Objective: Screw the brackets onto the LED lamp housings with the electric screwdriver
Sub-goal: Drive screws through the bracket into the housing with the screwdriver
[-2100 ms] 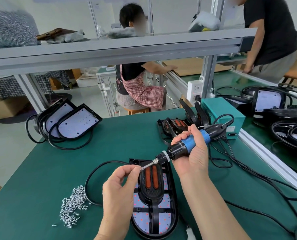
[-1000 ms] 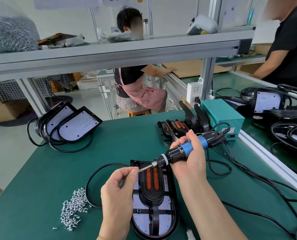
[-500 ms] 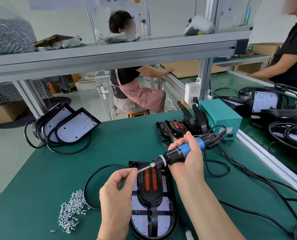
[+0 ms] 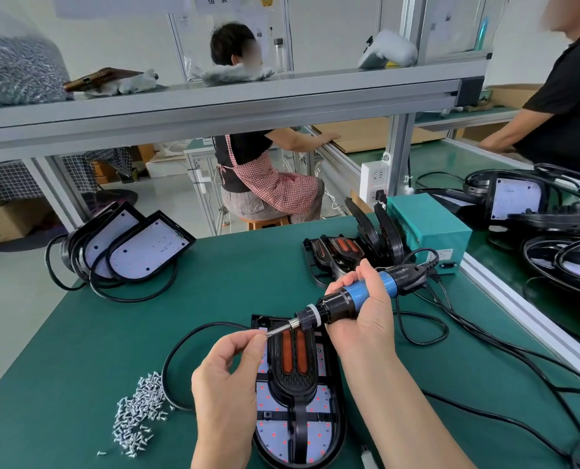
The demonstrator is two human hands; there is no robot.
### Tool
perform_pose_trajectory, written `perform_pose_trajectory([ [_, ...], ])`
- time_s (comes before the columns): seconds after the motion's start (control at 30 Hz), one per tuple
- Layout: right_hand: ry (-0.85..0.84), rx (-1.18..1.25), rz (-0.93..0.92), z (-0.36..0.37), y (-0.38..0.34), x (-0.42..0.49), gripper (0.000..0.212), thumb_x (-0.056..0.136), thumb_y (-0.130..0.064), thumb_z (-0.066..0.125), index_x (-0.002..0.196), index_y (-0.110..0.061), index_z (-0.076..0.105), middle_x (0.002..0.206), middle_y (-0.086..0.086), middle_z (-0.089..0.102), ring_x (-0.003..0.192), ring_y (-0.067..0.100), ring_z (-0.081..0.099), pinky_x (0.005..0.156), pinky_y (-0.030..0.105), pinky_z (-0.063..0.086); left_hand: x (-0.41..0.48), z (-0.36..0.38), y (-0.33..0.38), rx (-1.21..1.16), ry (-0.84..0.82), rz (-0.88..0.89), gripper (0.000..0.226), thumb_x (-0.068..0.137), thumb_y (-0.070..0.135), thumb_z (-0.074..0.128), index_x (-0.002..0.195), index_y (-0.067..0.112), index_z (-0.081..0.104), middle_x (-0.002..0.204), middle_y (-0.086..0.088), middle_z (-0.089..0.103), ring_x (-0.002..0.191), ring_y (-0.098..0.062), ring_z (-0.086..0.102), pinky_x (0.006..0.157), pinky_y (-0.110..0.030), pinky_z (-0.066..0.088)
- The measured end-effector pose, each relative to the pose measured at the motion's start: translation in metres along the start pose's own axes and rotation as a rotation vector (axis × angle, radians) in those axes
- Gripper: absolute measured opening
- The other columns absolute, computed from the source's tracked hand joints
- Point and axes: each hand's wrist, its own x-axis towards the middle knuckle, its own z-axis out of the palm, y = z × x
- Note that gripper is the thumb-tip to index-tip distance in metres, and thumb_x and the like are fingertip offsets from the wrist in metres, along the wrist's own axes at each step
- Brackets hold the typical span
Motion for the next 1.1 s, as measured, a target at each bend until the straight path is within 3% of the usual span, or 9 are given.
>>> perform_pose_trajectory([
  [0.2, 0.002, -0.025, -0.022, 0.0005, -0.0021, 0.0008, 0.018, 0.088, -0.013, 0.076, 0.091, -0.015, 0.058, 0.060, -0.003, 0.058, 0.049, 0.008, 0.056, 0.054, 0.022, 0.050, 0.0018, -0.0011, 0.0020, -0.038, -0.006, -0.032, 0.009, 0.088, 0.018, 0.075, 0.084, 0.025, 0.079, 0.083, -0.005, 0.078, 0.075, -0.020, 0.072, 0.065, -0.030, 0.056],
  [0.37, 0.015, -0.014, -0.003, 0.0008, 0.0003, -0.0005, 0.020, 0.086, -0.013, 0.077, 0.091, -0.014, 0.058, 0.060, -0.003, 0.059, 0.049, 0.008, 0.056, 0.053, 0.022, 0.051, 0.0007, 0.0002, 0.0046, -0.037, 0.000, -0.029, 0.010, 0.087, 0.017, 0.075, 0.082, 0.025, 0.079, 0.080, -0.005, 0.077, 0.070, -0.016, 0.070, 0.066, -0.032, 0.055],
  [0.6, 0.025, -0.009, -0.003, 0.0004, -0.0003, -0.0012, 0.020, 0.086, -0.013, 0.078, 0.092, -0.015, 0.059, 0.061, -0.003, 0.059, 0.049, 0.008, 0.056, 0.055, 0.023, 0.050, -0.0004, 0.0009, 0.0045, -0.019, 0.003, -0.021, 0.009, 0.087, 0.018, 0.076, 0.082, 0.024, 0.079, 0.082, -0.005, 0.078, 0.078, -0.023, 0.071, 0.076, -0.039, 0.057],
  [0.8, 0.031, -0.024, -0.015, 0.0008, 0.0010, -0.0017, 0.019, 0.087, -0.014, 0.077, 0.088, -0.015, 0.058, 0.059, -0.004, 0.058, 0.046, 0.008, 0.055, 0.060, 0.024, 0.049, -0.0010, 0.0010, 0.0066, -0.041, 0.014, -0.031, 0.009, 0.088, 0.018, 0.075, 0.081, 0.024, 0.079, 0.080, -0.007, 0.077, 0.070, -0.018, 0.070, 0.065, -0.032, 0.056],
  [1.0, 0.033, -0.017, -0.011, 0.0008, -0.0004, -0.0022, 0.018, 0.087, -0.013, 0.076, 0.089, -0.015, 0.059, 0.059, -0.004, 0.059, 0.047, 0.007, 0.055, 0.059, 0.024, 0.049, -0.0002, 0.0017, 0.0059, -0.055, 0.014, -0.044, 0.010, 0.089, 0.018, 0.074, 0.082, 0.023, 0.079, 0.081, -0.008, 0.078, 0.073, -0.022, 0.071, 0.072, -0.037, 0.058],
  [1.1, 0.035, -0.013, -0.002, 0.0005, 0.0005, -0.0027, 0.020, 0.086, -0.013, 0.078, 0.092, -0.016, 0.059, 0.061, -0.004, 0.059, 0.049, 0.007, 0.056, 0.057, 0.023, 0.050, -0.0007, 0.0020, 0.0059, -0.054, 0.014, -0.043, 0.010, 0.088, 0.017, 0.074, 0.082, 0.023, 0.079, 0.080, -0.008, 0.078, 0.070, -0.019, 0.071, 0.068, -0.035, 0.058],
])
